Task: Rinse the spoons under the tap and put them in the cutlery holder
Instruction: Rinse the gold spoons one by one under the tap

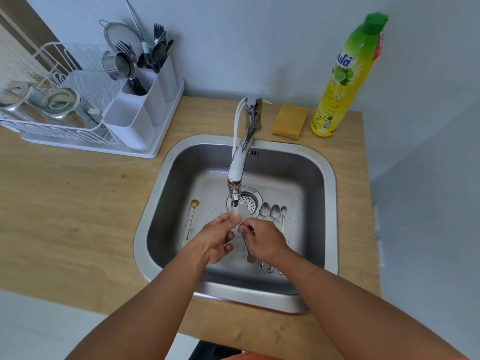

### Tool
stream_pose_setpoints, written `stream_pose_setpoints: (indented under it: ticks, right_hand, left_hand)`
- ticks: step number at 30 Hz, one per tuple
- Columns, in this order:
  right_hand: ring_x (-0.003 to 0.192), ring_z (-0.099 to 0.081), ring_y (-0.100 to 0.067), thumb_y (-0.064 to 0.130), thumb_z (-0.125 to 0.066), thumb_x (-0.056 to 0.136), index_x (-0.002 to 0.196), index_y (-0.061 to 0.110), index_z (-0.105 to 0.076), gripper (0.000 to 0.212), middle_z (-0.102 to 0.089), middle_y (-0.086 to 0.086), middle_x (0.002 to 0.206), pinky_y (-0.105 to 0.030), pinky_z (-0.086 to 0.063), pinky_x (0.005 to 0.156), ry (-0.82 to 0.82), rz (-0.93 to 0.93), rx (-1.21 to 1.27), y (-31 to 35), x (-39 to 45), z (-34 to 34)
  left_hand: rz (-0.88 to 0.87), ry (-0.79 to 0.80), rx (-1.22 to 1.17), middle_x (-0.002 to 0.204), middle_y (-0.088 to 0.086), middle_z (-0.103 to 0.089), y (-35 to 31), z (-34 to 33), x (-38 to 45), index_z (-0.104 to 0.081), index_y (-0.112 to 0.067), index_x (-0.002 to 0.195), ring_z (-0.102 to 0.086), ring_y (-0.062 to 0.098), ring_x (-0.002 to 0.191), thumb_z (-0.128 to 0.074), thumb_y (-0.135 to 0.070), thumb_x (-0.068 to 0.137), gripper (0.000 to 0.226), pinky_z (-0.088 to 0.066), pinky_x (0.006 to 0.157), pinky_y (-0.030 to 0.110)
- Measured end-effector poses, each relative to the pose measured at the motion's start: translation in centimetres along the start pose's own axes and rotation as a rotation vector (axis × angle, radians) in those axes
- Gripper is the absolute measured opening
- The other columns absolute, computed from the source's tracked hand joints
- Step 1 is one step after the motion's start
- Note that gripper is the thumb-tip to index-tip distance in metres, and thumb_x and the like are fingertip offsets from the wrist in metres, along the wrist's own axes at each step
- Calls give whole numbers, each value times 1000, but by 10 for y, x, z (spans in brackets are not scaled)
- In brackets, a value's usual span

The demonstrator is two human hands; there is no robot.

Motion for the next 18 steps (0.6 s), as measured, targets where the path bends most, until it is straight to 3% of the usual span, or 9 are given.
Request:
stream_pose_setpoints:
  ticks: [4,7,9,13,18]
  right_hand:
    - [74,-65,-16,45,-53,102,96,30,-66,21,-68,9,79,-35,-53,70,10,13,5,3,-3,-3]
    - [76,-65,-17,43,-52,102,95,31,-66,20,-67,10,80,-36,-54,72,-7,23,-1,5,-5,-4]
    - [74,-64,-16,43,-53,102,91,33,-64,19,-65,11,77,-36,-53,71,-15,29,23,5,-5,-4]
    - [63,-61,-9,40,-55,103,77,37,-58,26,-63,10,70,-33,-51,67,17,23,141,2,-4,-5]
    - [59,-49,-3,30,-59,104,83,23,-68,24,-57,13,67,-26,-42,63,141,-1,371,1,-1,-7]
  left_hand:
    - [-35,-75,56,82,-7,-69,-2,3,0,-71,-24,100,-42,7,54,-92,-29,77,32,-29,43,22]
    - [-39,-127,87,91,-6,-74,-4,6,2,-77,-22,90,-44,8,58,-83,-31,81,14,-32,43,22]
    - [-50,-133,97,94,-6,-78,-6,8,3,-80,-20,88,-45,9,61,-78,-39,86,19,-34,43,23]
    - [-61,-94,44,88,-8,-81,-8,7,1,-79,-15,106,-47,9,62,-68,-49,96,37,-37,43,23]
    - [-88,44,-25,76,-7,-75,-1,2,-5,-69,-3,129,-48,5,58,-59,-22,105,32,-36,47,20]
Point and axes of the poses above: each hand's wrist, its own x-axis towards the middle knuckle, its own z-axis out of the back of the hand, y = z × x, the point moved 6 cm from there along x, towards the middle knuckle
